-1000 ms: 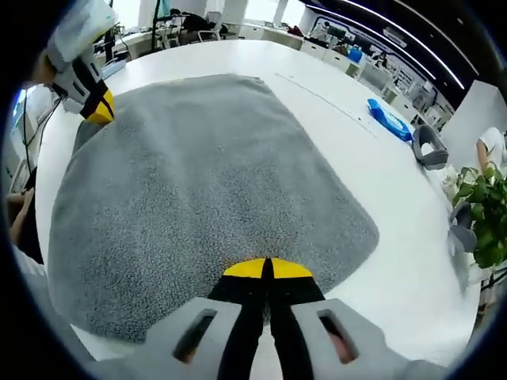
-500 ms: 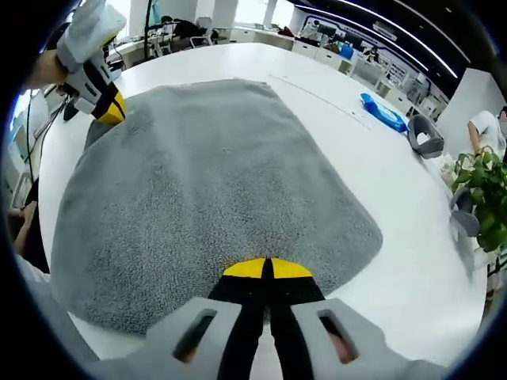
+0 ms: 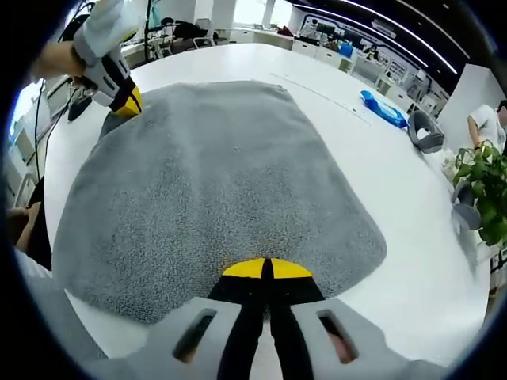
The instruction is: Fold the towel on the table until its edges align and the towel forms a compact rectangular stack.
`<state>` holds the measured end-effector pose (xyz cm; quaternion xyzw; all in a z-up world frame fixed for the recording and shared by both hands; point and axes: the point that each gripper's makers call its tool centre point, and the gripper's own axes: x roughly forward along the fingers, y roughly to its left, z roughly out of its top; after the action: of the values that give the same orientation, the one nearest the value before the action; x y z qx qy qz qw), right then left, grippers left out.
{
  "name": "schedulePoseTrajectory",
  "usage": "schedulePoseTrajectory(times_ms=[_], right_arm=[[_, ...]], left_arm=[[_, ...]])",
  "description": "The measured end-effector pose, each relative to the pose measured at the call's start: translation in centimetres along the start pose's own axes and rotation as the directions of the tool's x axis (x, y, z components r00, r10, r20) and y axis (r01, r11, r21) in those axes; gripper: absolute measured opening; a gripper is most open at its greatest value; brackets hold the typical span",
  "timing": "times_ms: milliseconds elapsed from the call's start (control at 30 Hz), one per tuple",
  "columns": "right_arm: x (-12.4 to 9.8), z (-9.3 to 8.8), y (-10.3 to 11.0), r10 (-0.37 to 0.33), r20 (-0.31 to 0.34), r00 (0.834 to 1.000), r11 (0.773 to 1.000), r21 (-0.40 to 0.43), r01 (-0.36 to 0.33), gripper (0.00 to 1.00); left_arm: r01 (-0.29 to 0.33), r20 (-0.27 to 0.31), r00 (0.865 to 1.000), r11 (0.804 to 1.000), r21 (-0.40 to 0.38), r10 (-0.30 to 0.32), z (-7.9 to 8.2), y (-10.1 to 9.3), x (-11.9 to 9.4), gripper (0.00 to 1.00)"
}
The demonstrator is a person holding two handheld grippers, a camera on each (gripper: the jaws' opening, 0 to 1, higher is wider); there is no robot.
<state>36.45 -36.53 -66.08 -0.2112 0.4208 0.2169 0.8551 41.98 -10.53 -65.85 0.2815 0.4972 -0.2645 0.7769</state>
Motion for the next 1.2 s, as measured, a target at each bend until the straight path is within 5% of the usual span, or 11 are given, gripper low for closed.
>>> schedulePoseTrajectory(times_ms=[1200], right_arm=[[-2.1,-2.1,3.4,0.086,-0.022,0.996,0.996,-0.017,-0.086,0.0]], left_arm=[[-0.05,-0.081,0.994,0.971,0.236,0.071,4.4,3.2,2.4,0.02]])
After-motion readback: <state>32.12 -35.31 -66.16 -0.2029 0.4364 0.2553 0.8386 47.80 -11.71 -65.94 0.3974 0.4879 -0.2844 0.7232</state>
